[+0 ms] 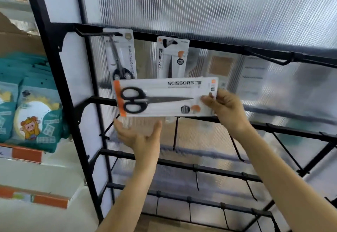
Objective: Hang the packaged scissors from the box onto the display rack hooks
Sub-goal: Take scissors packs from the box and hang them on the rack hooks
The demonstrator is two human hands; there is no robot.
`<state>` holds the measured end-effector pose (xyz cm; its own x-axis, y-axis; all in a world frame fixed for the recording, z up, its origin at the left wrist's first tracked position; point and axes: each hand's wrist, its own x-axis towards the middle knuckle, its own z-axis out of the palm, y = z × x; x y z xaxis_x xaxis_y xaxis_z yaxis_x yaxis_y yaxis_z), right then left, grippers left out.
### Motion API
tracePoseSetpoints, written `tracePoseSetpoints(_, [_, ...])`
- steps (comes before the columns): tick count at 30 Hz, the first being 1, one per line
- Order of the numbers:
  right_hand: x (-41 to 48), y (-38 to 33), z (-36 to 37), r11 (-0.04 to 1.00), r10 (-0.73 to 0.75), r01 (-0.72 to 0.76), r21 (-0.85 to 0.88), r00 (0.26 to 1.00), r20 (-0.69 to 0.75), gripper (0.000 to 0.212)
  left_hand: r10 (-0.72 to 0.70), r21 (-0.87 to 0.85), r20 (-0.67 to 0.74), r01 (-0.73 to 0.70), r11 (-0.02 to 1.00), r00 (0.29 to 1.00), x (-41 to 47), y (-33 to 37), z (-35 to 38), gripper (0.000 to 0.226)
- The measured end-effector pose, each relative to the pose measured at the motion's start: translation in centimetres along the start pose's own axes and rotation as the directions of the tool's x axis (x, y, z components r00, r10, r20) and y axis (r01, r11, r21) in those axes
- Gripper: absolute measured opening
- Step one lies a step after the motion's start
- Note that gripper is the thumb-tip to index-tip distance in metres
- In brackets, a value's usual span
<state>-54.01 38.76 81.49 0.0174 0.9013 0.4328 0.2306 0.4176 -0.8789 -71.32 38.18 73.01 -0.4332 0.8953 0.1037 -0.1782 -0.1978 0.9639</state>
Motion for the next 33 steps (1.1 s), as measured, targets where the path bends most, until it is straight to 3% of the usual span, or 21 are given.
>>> tracePoseSetpoints(2, [0.6,-1.2,-0.9,0.994,-0.096,0.095,-0.061,0.995,-0.017,0.018,0.215,0.118,-0.049,-0.208,0.971,0.975,-0.1,0.3,-0.1,0.137])
tracePoseSetpoints(4, [1.2,-2.5,-1.7,0.984,-0.141,0.14,-0.108,0.99,-0.003,0.016,0.453,0.289,-0.012,-0.431,0.855,0.891,0.3,0.8,-0.3,0.125])
tracePoseSetpoints(6, [1.8,-3.7,-2.4,0.966,-0.193,0.191,-0.171,0.981,0.004,0.008,0.57,0.362,0.037,-0.543,0.758,0.821,1.0,1.4,-0.5,0.119])
tracePoseSetpoints(10, [2.7,-5.8,-3.5,0.891,-0.34,0.323,-0.317,0.94,0.002,0.008,0.665,0.392,0.109,-0.646,0.655,0.739,1.7,3.0,-1.4,0.119])
tracePoseSetpoints(12, [2.9,-6.1,-3.3,0.768,-0.429,0.419,-0.484,0.898,0.096,0.016,0.677,0.381,0.156,-0.676,0.631,0.719,2.0,3.3,-1.6,0.119])
tracePoseSetpoints(15, [3.0,-5.9,-1.3,0.474,-0.578,0.614,-0.631,0.757,0.303,0.021,0.537,0.377,0.453,-0.699,0.608,0.712,2.1,4.2,-0.7,0.102])
tracePoseSetpoints(16, [3.1,-5.6,-0.5,0.46,-0.599,0.632,-0.624,0.74,0.307,0.018,0.442,0.379,0.531,-0.669,0.64,0.723,1.9,4.2,-0.2,0.083])
tracePoseSetpoints(17, [2.9,-5.4,0.3,0.499,-0.612,0.626,-0.599,0.744,0.268,0.017,0.351,0.371,0.557,-0.603,0.706,0.753,1.7,4.0,0.3,0.06])
tracePoseSetpoints(19, [2.4,-5.2,1.5,0.692,-0.565,0.554,-0.463,0.815,0.132,0.041,0.263,0.259,0.49,-0.427,0.866,0.831,1.5,3.4,0.9,0.023])
tracePoseSetpoints(21, [1.7,-4.8,2.1,0.896,-0.371,0.36,-0.258,0.929,0.007,0.064,0.189,0.058,0.361,-0.224,0.973,0.913,1.7,2.8,0.9,0.011])
tracePoseSetpoints(22, [1.2,-4.4,2.4,0.951,-0.241,0.235,-0.201,0.971,-0.006,0.067,0.126,-0.058,0.319,-0.114,0.992,0.939,1.8,2.7,0.8,0.01])
tracePoseSetpoints(25, [-0.2,-1.9,3.6,0.959,0.013,0.041,-0.281,0.983,0.186,0.035,0.05,-0.287,0.349,0.056,0.956,0.936,1.9,3.1,1.0,0.011])
tracePoseSetpoints(27, [-1.1,-0.1,4.8,0.969,0.013,0.034,-0.245,0.982,0.187,0.022,0.071,-0.347,0.361,0.064,0.936,0.93,1.4,3.8,1.3,0.015])
tracePoseSetpoints(30, [-1.7,0.0,5.6,0.994,-0.018,0.027,-0.107,0.996,0.088,0.013,0.156,-0.29,0.377,-0.043,0.956,0.913,0.7,4.1,0.9,0.024])
tracePoseSetpoints(33, [-2.0,-0.3,5.5,0.985,-0.076,0.093,-0.142,0.99,0.119,0.015,0.123,-0.157,0.366,-0.069,0.985,0.923,0.4,3.2,-0.5,0.035])
